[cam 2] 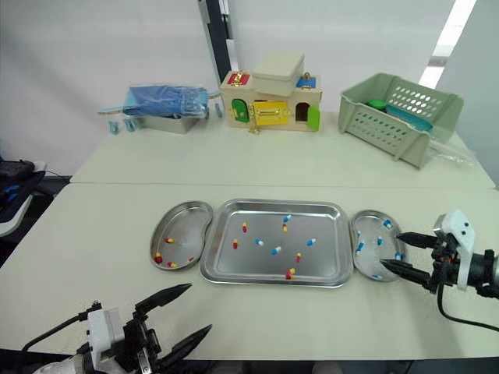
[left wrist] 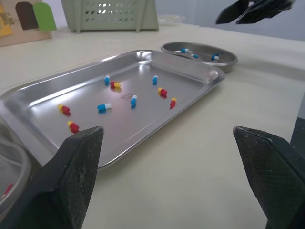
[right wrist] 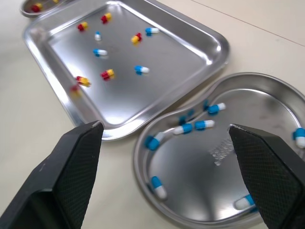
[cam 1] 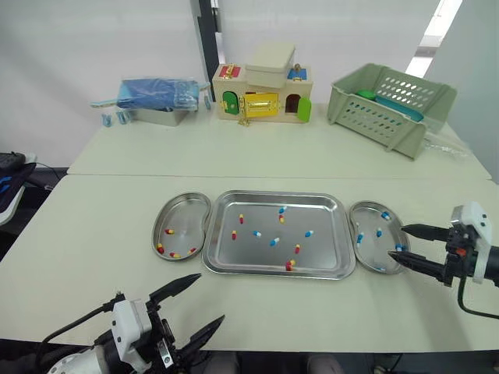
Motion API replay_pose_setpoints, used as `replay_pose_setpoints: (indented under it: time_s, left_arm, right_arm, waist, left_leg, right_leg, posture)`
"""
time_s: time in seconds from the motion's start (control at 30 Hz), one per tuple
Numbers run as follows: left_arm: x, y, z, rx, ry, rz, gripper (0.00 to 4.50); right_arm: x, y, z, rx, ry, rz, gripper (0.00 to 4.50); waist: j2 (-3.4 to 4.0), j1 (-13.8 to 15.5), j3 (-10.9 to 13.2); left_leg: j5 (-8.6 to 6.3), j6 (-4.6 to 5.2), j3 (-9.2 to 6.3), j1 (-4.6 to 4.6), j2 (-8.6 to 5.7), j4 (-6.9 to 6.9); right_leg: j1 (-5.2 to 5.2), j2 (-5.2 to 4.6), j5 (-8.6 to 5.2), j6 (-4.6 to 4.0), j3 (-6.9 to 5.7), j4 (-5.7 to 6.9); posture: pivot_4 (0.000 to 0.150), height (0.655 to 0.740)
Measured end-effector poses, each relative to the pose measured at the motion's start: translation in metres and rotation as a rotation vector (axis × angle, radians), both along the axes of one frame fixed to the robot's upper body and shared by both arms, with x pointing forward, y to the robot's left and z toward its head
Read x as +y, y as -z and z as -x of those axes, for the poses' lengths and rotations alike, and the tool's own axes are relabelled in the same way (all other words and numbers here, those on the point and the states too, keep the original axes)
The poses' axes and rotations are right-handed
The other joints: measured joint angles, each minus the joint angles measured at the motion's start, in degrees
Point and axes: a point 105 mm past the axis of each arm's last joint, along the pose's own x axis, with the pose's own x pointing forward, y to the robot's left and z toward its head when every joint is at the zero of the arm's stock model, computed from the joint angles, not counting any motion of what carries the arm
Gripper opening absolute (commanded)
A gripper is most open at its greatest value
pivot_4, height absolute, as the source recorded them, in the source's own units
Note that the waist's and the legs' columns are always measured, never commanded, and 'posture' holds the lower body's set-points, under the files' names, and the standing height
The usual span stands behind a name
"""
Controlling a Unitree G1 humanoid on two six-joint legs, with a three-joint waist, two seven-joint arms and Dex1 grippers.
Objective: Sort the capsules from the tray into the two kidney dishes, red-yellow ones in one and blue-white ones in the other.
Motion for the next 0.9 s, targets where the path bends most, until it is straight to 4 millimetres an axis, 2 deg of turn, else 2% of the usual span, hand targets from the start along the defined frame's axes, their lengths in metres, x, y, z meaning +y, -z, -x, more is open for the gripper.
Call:
replay_pose_setpoints:
  time_s: [0.17,0.3,0.4,0.57,0.73,0.9]
  left_arm:
    - [0.016,0.0,0.001,0.029,-0.049,-0.037,4.5]
    - [0.039,0.003,0.006,0.062,-0.13,-0.07,4.5]
    - [0.053,0.005,0.008,0.076,-0.179,-0.09,4.5]
    - [0.057,0.004,0.009,0.077,-0.193,-0.09,4.5]
    - [0.065,0.001,0.007,0.088,-0.206,-0.12,4.5]
    - [0.074,-0.013,-0.009,0.088,-0.187,-0.177,4.5]
  right_arm:
    - [0.016,0.005,0.011,-0.085,-0.039,-0.071,4.47]
    - [0.039,0.037,0.054,-0.071,-0.131,-0.072,4.47]
    - [0.044,0.055,0.078,-0.093,-0.143,-0.081,4.47]
    - [0.036,0.066,0.077,-0.147,-0.078,-0.058,4.47]
    - [0.063,0.058,0.078,-0.179,-0.146,-0.092,4.47]
    - [0.07,0.054,0.069,-0.184,-0.069,-0.122,4.47]
  waist:
    - [-0.03,-0.21,0.01]
    - [-0.03,0.48,0.01]
    - [-0.06,0.27,0.01]
    - [-0.15,-0.67,-0.02]
    - [-0.12,-0.14,-0.03]
    - [-0.23,0.21,-0.09]
  left_leg:
    - [0.0,0.0,0.0,0.02,0.06,-0.03]
    - [-0.03,0.0,-0.1,-0.07,0.06,-0.07]
    - [-0.06,-0.05,-0.07,0.09,0.05,-0.03]
    - [-0.12,-0.14,0.09,0.47,0.13,-0.05]
    - [-0.14,-0.17,-0.03,0.44,0.14,-0.12]
    - [-0.15,-0.19,-0.08,0.43,0.13,-0.1]
  right_leg:
    - [-0.01,0.07,0.0,0.0,0.01,0.0]
    - [0.03,0.05,-0.01,0.0,-0.12,-0.18]
    - [0.23,0.03,0.0,0.0,-0.09,-0.18]
    - [0.5,0.09,-0.05,-0.08,0.08,-0.18]
    - [0.48,0.12,-0.07,-0.12,-0.02,-0.18]
    - [0.49,0.11,-0.07,-0.12,-0.06,-0.18]
  posture:
    - [0.15,0.74]
    - [0.15,0.74]
    - [0.15,0.74]
    - [0.15,0.74]
    - [0.15,0.74]
    - [0.15,0.74]
